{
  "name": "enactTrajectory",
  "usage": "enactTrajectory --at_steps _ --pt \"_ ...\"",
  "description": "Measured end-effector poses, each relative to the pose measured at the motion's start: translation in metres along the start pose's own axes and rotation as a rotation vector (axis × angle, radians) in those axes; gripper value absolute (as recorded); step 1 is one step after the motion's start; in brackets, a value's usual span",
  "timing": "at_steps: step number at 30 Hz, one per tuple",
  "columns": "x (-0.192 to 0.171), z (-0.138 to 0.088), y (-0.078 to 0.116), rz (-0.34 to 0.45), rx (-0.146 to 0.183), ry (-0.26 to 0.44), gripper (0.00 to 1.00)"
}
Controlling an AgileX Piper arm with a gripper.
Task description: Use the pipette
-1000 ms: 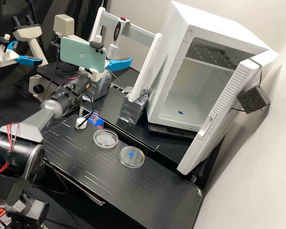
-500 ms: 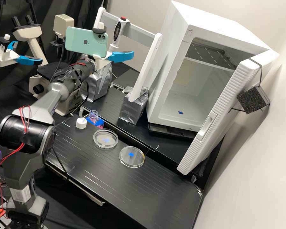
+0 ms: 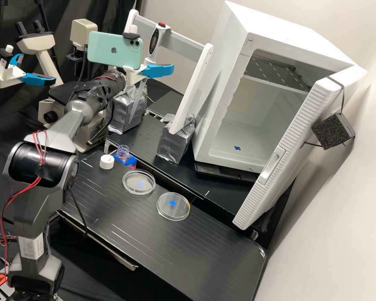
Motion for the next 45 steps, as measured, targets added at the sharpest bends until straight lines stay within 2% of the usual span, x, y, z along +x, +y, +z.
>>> enactTrajectory --at_steps 13,22,27,37,45 --pt "0.014 0.014 -0.001 -0.011 0.002 -0.048 0.00" --pt "0.014 0.014 -0.001 -0.011 0.002 -0.048 0.00" --pt "0.014 0.015 0.000 -0.007 0.019 -0.047 0.00" --pt "0.014 0.015 -0.001 -0.009 0.008 -0.046 0.00" --pt "0.013 0.016 -0.002 -0.009 0.014 -0.042 0.00"
